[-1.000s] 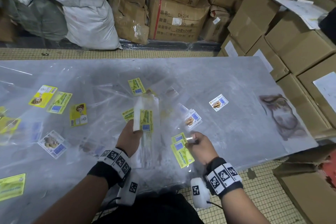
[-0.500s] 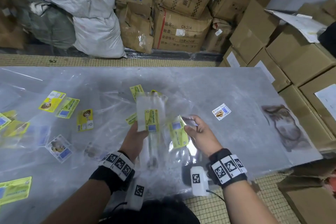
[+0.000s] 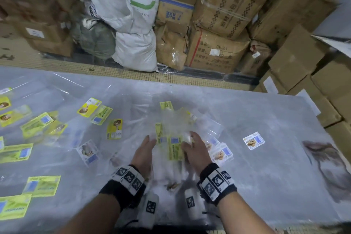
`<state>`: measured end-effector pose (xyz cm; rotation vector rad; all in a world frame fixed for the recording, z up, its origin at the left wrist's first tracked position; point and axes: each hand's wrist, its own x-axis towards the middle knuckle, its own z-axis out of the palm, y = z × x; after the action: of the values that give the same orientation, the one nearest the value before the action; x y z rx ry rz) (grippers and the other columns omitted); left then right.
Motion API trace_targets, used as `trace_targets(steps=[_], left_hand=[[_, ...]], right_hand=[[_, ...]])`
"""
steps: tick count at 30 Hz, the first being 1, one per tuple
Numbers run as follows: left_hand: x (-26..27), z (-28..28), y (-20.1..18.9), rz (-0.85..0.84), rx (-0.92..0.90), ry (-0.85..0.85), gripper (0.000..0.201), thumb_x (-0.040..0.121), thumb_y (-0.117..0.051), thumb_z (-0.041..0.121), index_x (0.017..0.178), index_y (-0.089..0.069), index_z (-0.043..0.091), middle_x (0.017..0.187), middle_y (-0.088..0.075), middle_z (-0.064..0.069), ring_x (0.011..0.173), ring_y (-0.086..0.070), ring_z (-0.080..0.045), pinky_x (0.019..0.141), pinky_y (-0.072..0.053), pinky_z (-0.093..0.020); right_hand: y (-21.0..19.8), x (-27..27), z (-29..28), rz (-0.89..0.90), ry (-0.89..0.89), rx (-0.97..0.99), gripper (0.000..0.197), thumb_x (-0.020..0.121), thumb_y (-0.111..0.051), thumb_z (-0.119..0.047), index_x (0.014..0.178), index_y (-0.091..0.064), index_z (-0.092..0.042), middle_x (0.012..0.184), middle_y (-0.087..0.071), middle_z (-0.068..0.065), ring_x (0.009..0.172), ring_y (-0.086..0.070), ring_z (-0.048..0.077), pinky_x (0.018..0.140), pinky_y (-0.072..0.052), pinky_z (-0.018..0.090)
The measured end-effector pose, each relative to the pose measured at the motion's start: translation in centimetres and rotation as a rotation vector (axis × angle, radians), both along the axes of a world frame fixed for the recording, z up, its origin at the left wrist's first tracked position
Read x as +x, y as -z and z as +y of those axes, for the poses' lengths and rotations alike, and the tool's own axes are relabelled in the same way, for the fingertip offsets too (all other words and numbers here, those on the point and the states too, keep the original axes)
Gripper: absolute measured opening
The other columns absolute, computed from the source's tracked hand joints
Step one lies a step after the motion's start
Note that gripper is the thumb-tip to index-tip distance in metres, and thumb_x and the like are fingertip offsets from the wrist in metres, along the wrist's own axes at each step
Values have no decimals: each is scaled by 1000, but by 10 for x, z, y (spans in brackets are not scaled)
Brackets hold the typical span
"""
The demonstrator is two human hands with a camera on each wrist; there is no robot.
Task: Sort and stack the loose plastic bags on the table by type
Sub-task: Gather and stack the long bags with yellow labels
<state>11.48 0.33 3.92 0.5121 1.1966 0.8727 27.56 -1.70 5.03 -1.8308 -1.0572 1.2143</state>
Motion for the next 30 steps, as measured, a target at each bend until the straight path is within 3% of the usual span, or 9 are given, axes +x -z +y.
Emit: trace_targets(steps=[2,7,11,14,16,18,22,25,30], left_hand=[[-2,3,12,7,-20,-31,82,69,-72,61,136,-52,19,140,-55,-4,126,-53,-25,110,-38,-50],[-3,1,7,170,214,90,44,73,-69,19,115,-59,28,112,-71,-7,102,-67,-28,93,-52,-51],[-9,4,9,177,201,4,44,86,-57,-11,121,-59,16,104,-73,-11,93,-70,-30,81,-56,-44],[-13,5,7,250,228,-12,41,86,-62,-6,117,-61,21,95,-75,-7,82,-72,-25,72,-59,-38],[-19,6,6,356,256,-42,36,74,-73,22,106,-65,37,96,-75,-7,86,-71,-29,79,-58,-47],[-28,8,7,464,268,-62,33,63,-72,35,94,-66,43,88,-73,-9,81,-69,-30,76,-57,-48],[-34,13,-1,508,320,-142,35,87,-63,-3,94,-58,30,79,-69,0,66,-63,-12,63,-52,-31],[-39,19,-11,448,373,-215,37,88,-58,-7,95,-57,30,85,-68,-8,71,-63,-19,60,-53,-27],[-73,37,-41,305,493,-330,31,85,-60,-1,101,-61,26,104,-66,-12,89,-64,-21,68,-55,-22]], right_hand=[[10,-11,3,-97,-54,14,38,93,-51,-15,130,-50,-23,123,-61,-4,109,-60,15,97,-49,36],[25,-21,20,-105,-142,-2,51,83,-43,-43,132,-51,-32,113,-67,4,95,-66,19,83,-57,43],[16,-25,27,113,-164,-82,35,91,-48,-26,124,-58,-33,108,-71,1,97,-69,23,85,-58,47],[16,-29,31,226,-171,-73,30,97,-49,-11,123,-58,-23,100,-72,2,87,-71,18,79,-60,40],[15,-33,36,261,-184,-55,27,99,-48,-7,120,-55,-22,96,-71,3,80,-68,15,72,-57,29],[15,-39,41,273,-217,-48,27,98,-46,-6,116,-52,-25,96,-68,14,76,-61,19,68,-51,31],[18,-60,51,223,-254,0,25,97,-43,-7,112,-48,-27,99,-67,13,79,-62,22,72,-51,37],[10,-77,59,173,-274,60,20,99,-41,-14,111,-46,-30,102,-66,12,93,-64,35,78,-52,43],[-17,-120,79,175,-300,242,12,104,-36,-23,105,-44,-32,97,-64,6,89,-62,33,79,-52,49]])
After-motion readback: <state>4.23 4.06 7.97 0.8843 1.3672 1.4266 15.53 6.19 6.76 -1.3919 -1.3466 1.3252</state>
